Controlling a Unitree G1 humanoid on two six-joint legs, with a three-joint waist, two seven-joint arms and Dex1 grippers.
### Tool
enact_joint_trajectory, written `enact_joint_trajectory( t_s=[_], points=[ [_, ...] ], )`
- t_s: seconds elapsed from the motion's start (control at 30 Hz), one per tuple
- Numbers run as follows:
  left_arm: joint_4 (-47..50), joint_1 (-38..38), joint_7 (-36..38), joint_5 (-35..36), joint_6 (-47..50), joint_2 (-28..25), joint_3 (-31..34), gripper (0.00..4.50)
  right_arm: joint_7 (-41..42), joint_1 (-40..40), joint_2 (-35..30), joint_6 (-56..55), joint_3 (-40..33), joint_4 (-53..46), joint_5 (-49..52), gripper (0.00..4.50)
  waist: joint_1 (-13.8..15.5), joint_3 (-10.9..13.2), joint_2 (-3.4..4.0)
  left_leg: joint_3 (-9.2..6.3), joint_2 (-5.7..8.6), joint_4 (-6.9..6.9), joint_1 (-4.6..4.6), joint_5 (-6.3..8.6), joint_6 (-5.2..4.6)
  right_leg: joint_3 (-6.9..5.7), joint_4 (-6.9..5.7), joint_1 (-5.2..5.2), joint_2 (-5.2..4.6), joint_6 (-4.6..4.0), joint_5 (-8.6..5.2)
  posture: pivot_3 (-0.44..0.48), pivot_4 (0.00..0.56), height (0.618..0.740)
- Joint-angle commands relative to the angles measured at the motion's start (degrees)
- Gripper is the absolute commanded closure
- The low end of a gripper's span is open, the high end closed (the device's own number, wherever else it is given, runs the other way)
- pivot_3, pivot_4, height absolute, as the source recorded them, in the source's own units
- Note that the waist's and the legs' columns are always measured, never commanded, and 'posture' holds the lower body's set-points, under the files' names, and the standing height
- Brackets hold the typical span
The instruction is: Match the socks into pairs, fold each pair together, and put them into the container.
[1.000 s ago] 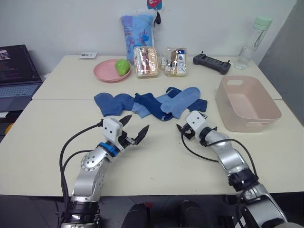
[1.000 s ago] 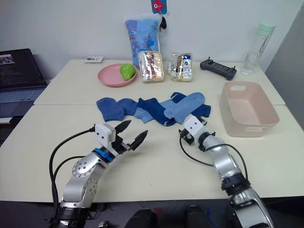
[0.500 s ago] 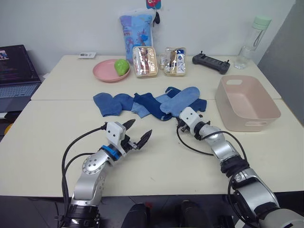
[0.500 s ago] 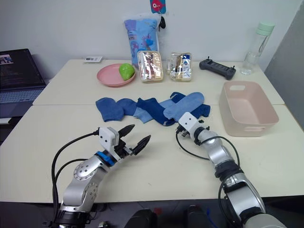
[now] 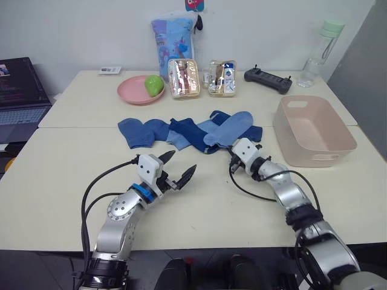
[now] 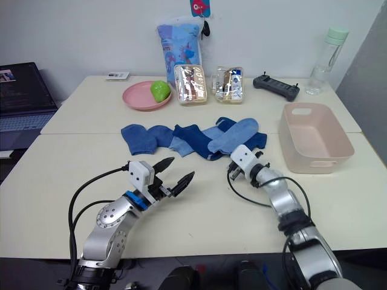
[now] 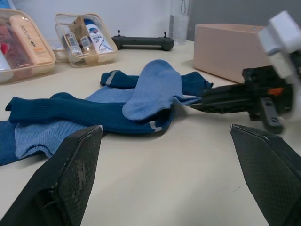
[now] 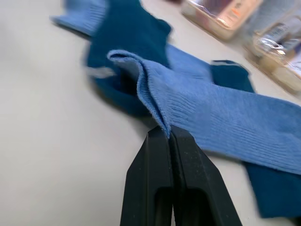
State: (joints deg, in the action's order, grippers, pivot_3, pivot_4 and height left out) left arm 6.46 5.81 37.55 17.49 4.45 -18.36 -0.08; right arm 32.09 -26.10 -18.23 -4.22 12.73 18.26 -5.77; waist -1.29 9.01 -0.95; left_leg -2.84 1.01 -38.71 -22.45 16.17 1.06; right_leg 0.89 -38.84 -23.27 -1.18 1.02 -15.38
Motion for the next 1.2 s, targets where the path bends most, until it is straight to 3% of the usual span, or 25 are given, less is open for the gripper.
enact_joint_trajectory(
  t_s=[0.03,0.13,0.27,0.33,0.43,0.77,0.87,1.2],
  points=[
    [2.6,0.5,3.0,1.9,1.6,-1.7,-0.6,0.0,4.9,5.4,-5.5,2.7,-1.4,-14.5,1.9,4.47,0.1,0.0,0.05,0.01,0.0,-0.01,0.0,0.0,0.0,0.01,0.0,0.0,0.0,0.0,0.0,0.0,0.15,0.74],
    [3.2,1.2,4.5,3.3,4.0,-2.8,-0.7,0.0,11.9,12.1,-9.9,7.9,-1.8,-27.0,8.6,4.47,0.3,0.0,0.04,-0.03,0.06,-0.01,0.0,0.0,-0.01,-0.01,0.0,0.0,-0.05,0.04,-0.02,0.0,0.15,0.74],
    [3.1,4.4,8.3,6.1,9.2,-4.8,-1.4,0.0,26.8,21.3,-21.5,13.0,-0.5,-42.1,18.7,4.47,0.2,0.1,0.06,-0.11,0.06,-0.01,0.01,0.01,-0.01,-0.07,0.0,0.05,-0.03,0.08,-0.06,0.0,0.15,0.74],
    [1.8,6.9,10.7,6.4,11.0,-5.7,-2.7,0.0,30.1,23.5,-26.2,12.7,-0.4,-43.3,18.6,4.47,0.1,0.1,0.0,-0.09,0.07,-0.01,0.05,0.01,-0.01,-0.06,0.02,0.09,-0.02,0.09,-0.06,0.0,0.15,0.74],
    [-3.7,13.0,12.1,2.3,11.1,-5.4,-6.8,0.0,31.1,25.1,-28.1,14.5,-1.8,-42.5,20.9,4.47,0.3,0.2,-0.1,-0.12,0.13,-0.03,0.07,0.01,-0.02,-0.09,0.02,0.15,-0.02,0.1,-0.07,0.0,0.15,0.74],
    [-31.7,32.1,8.5,-11.1,0.5,6.3,-15.7,0.0,28.2,24.3,-26.7,13.0,-2.1,-39.2,18.2,4.47,0.9,0.3,-0.26,-0.1,0.22,-0.06,0.03,0.01,-0.01,-0.03,0.03,0.11,-0.02,0.16,-0.1,0.0,0.15,0.74],
    [-38.3,35.1,8.7,-13.3,-3.0,8.6,-16.5,0.58,26.4,25.1,-25.6,16.0,-2.9,-41.1,20.0,4.5,1.0,0.3,-0.27,-0.1,0.22,-0.06,0.02,0.01,-0.02,-0.03,0.02,0.1,-0.02,0.16,-0.1,0.0,0.15,0.74],
    [-40.9,35.9,15.3,-12.7,-3.4,8.7,-15.2,3.76,25.3,26.1,-26.0,16.7,-3.7,-42.5,20.0,4.5,1.1,0.3,-0.27,-0.11,0.24,-0.07,-0.01,0.01,-0.01,-0.03,0.02,0.09,-0.03,0.16,-0.1,0.0,0.15,0.74]
  ],
)
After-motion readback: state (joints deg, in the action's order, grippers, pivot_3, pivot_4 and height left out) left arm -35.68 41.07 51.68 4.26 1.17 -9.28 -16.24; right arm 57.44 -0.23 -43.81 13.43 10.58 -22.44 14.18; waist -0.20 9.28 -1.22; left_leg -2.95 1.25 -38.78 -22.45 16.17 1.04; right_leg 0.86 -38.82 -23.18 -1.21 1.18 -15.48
